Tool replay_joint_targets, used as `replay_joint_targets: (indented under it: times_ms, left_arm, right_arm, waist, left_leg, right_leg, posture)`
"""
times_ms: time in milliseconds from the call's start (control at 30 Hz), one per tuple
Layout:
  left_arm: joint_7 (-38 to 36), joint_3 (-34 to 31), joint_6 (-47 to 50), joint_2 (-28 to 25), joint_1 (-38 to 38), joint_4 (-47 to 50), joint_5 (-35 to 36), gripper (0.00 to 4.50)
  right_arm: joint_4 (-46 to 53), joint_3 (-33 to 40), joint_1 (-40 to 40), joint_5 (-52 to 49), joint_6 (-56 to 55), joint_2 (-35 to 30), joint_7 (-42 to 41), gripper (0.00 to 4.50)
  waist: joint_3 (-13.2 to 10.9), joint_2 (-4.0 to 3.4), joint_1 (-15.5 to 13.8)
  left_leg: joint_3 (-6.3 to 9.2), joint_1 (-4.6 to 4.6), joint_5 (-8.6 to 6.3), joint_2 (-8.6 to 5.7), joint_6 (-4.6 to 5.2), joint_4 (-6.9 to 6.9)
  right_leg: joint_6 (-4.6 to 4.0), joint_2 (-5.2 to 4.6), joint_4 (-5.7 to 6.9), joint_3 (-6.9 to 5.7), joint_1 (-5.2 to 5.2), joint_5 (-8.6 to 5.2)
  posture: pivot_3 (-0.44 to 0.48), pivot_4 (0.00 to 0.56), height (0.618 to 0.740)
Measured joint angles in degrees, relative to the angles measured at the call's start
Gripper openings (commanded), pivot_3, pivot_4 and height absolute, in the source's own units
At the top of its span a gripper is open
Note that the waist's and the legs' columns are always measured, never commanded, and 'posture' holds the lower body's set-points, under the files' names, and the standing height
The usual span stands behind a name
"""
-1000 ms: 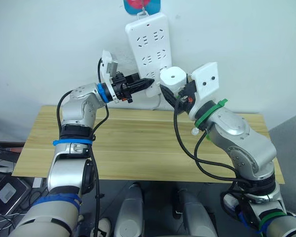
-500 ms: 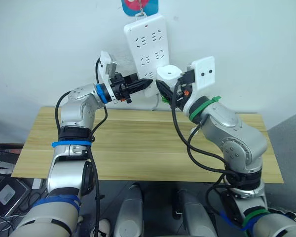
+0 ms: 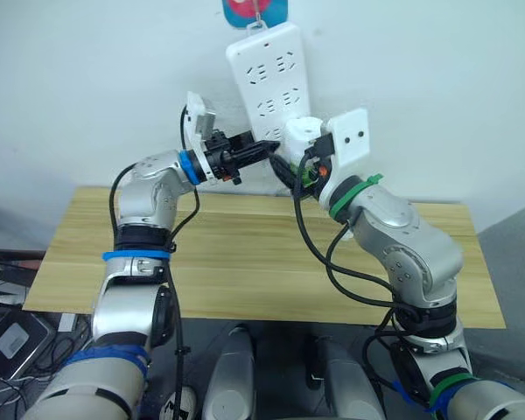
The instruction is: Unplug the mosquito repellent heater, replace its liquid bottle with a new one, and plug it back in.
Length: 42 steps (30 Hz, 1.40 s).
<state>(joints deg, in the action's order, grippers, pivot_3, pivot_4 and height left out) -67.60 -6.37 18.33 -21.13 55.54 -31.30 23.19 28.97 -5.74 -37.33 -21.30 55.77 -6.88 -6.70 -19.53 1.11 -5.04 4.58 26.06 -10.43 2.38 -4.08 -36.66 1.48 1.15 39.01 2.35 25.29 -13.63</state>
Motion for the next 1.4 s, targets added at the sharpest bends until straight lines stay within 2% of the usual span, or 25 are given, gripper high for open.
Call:
replay_joint_targets:
  times_ms: [333,400,433,567,667,700,900,1033,1133,1300,1400]
  left_arm:
    - [-0.9,0.8,-2.6,-0.5,0.9,-2.3,-0.6,1.31]
    - [-0.8,0.9,-3.2,-0.5,1.2,-3.2,-0.8,2.03]
    - [-0.9,1.2,-3.5,-0.9,1.3,-3.7,-1.1,2.22]
    - [-1.8,1.7,-3.7,-2.5,1.3,-5.5,-2.1,3.44]
    - [-1.9,1.5,-4.0,-6.5,1.0,-5.5,-3.1,4.37]
    - [-1.9,1.5,-4.0,-7.7,0.8,-5.4,-3.2,4.5]
    - [-2.1,0.4,-3.4,-14.4,-2.8,-4.1,-3.1,4.5]
    - [-2.6,0.0,-1.5,-18.3,-6.1,0.4,-2.9,4.5]
    - [-3.0,-1.2,1.3,-20.9,-9.2,4.7,-1.5,4.5]
    - [-3.8,-3.8,15.6,-25.7,-20.3,24.2,7.6,4.5]
    - [-2.1,-4.9,21.3,-25.9,-21.9,31.1,11.8,4.5]
  right_arm:
    - [15.1,9.3,7.6,-10.6,13.3,-8.6,-4.6,4.45]
    - [15.6,9.9,7.9,-11.7,13.9,-10.3,-5.6,4.5]
    - [15.7,10.2,7.9,-12.0,13.9,-10.9,-5.8,4.5]
    - [15.4,10.3,7.8,-12.0,13.4,-11.8,-5.9,4.5]
    - [14.1,10.3,7.9,-12.0,11.8,-12.1,-6.4,3.93]
    - [13.7,10.3,8.0,-12.0,11.2,-12.1,-6.6,3.55]
    - [11.5,8.6,9.0,-12.0,7.9,-11.3,-8.0,1.46]
    - [9.3,6.3,8.9,-11.6,4.9,-10.6,-8.8,0.1]
    - [7.9,4.7,8.6,-11.4,2.4,-10.6,-10.5,0.04]
    - [4.3,0.2,6.5,-10.1,-2.5,-7.5,-11.9,0.04]
    - [1.7,-2.1,5.8,-8.3,-5.1,-5.6,-11.7,0.04]
  waist:
    - [0.0,0.02,-0.1]
    - [0.0,0.02,0.0]
    - [0.0,0.02,0.0]
    - [0.0,0.02,0.5]
    - [0.0,0.02,0.9]
    - [0.0,0.02,1.0]
    - [0.0,0.02,0.7]
    - [0.0,0.05,0.4]
    - [0.0,0.05,0.3]
    - [0.1,0.09,0.3]
    - [0.1,0.09,-0.4]
  left_leg:
    - [0.07,-0.05,0.01,-0.37,0.0,0.35]
    - [0.06,-0.05,0.02,-0.39,0.01,0.35]
    - [0.06,-0.06,0.04,-0.4,0.03,0.35]
    - [0.06,-0.07,0.07,-0.4,0.07,0.35]
    - [0.04,-0.11,0.08,-0.4,0.08,0.46]
    - [0.04,-0.15,0.08,-0.4,0.08,0.51]
    - [0.06,-0.15,0.08,-0.39,0.08,0.62]
    - [0.07,-0.16,0.1,-0.38,0.04,0.62]
    - [0.07,-0.16,0.12,-0.38,0.01,0.62]
    - [0.06,-0.17,0.13,-0.34,0.0,0.65]
    - [0.14,-0.18,0.22,-0.28,-0.16,0.64]
  right_leg:
    - [0.14,-0.36,-0.02,-0.05,0.0,-0.09]
    - [0.15,-0.37,-0.02,-0.03,0.0,-0.1]
    - [0.23,-0.37,-0.03,-0.03,0.0,-0.14]
    - [0.24,-0.36,-0.01,-0.01,0.01,-0.15]
    - [0.16,-0.36,0.01,0.01,0.04,-0.11]
    - [0.15,-0.36,0.01,0.01,0.04,-0.1]
    - [0.14,-0.37,-0.01,-0.03,0.05,-0.1]
    - [0.19,-0.38,0.0,-0.05,0.04,-0.14]
    - [0.23,-0.4,-0.01,-0.04,0.04,-0.16]
    - [0.21,-0.44,-0.02,-0.03,0.04,-0.17]
    - [0.33,-0.36,-0.01,-0.13,0.04,-0.26]
  posture:
    - [0.245,0.275,0.74]
    - [0.245,0.275,0.74]
    - [0.254,0.275,0.74]
    - [0.269,0.276,0.74]
    - [0.295,0.277,0.74]
    - [0.303,0.277,0.74]
    - [0.356,0.276,0.74]
    - [0.373,0.273,0.74]
    - [0.377,0.27,0.74]
    - [0.388,0.269,0.74]
    - [0.388,0.269,0.74]
